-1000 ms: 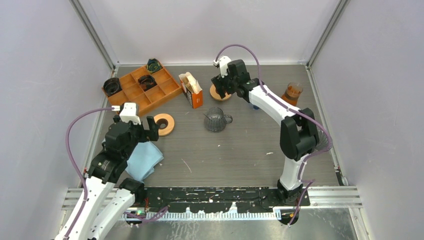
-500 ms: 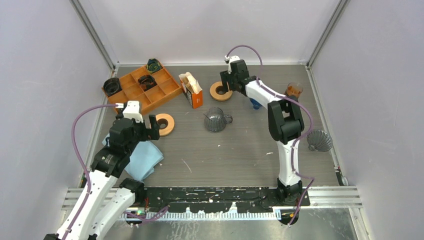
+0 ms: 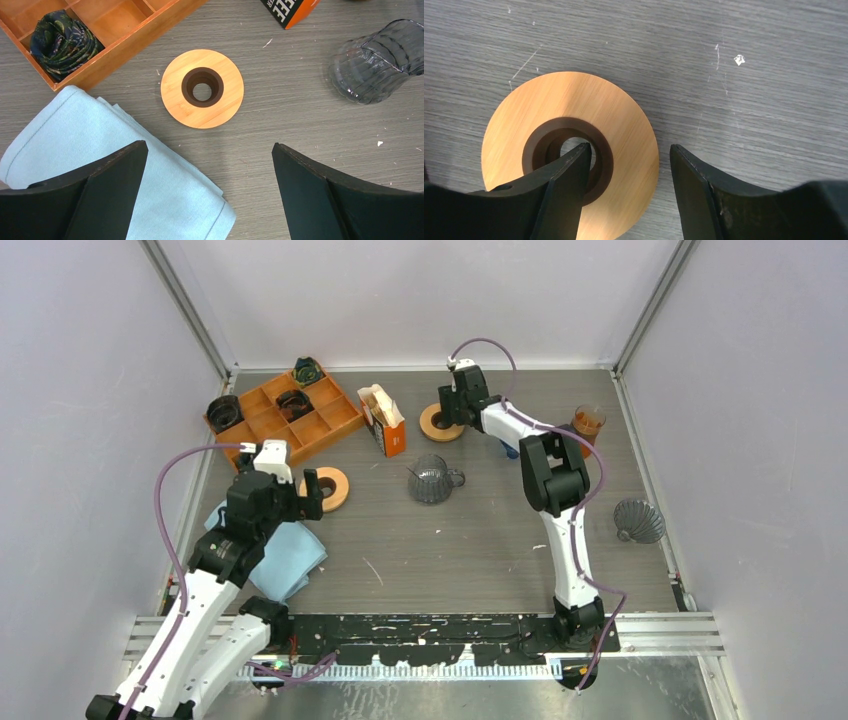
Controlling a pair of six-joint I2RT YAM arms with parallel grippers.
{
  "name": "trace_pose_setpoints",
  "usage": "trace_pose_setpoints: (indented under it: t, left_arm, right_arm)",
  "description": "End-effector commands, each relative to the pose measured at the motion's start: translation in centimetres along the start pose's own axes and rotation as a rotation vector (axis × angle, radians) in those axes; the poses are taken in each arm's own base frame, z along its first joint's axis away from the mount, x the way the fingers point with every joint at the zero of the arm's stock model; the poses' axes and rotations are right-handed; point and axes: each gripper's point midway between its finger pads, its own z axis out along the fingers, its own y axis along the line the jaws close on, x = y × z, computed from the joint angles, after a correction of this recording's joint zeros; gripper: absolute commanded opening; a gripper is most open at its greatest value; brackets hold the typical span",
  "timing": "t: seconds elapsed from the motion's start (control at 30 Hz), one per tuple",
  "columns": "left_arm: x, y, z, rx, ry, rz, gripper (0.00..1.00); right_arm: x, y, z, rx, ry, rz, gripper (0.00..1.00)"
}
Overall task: Place the coffee filter in the dripper
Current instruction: Pick up the connecting ring from the center of the board, then place the connecting ring onto the coffee server.
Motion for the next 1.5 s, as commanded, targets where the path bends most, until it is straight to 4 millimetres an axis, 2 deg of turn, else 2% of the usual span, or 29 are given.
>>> trace_pose_setpoints:
  t: [0.0,0.27,0.4,0.53,0.8,1.0,1.17,1.47]
  left_arm:
    - [-2.6,-0.5,-0.6,0.025,-0.069,-0.008,0.99]
    - [-2.6,-0.6,-0.7,0.033,-0.073,-0.009,0.99]
    - [-2.7,-0.6,-0.8,0.033,-0.079,-0.01,0.99]
    - [-2.9,-0.6,-1.1,0.039,-0.092,-0.012,0.99]
    - [-3.4,-0.6,-1.9,0.043,-0.125,-0.018,0.99]
    - [-3.7,-0.5,-2.5,0.044,-0.152,-0.025,0.99]
    - [-3.9,-0.5,-3.0,0.05,-0.171,-0.032,0.99]
    - [-4.1,-0.5,-3.4,0.055,-0.188,-0.036,0.99]
  right_arm:
    - [-2.7,0.3,0.1,-0.006,-0.072,0.042,0.64]
    - [-2.0,0.5,0.6,-0.018,-0.045,0.045,0.52]
    - [-2.7,0.8,-0.3,-0.035,-0.049,0.045,0.4]
    - [-4.0,0.9,-1.8,-0.046,-0.068,0.047,0.33]
    - [-6.7,1.0,-5.9,-0.067,-0.112,0.049,0.29]
    - [-7.5,1.1,-9.4,-0.091,-0.12,0.051,0.29]
    - [-7.1,1.5,-12.6,-0.13,-0.102,0.051,0.28]
    - [-4.9,2.8,-17.8,-0.186,-0.039,0.013,0.28]
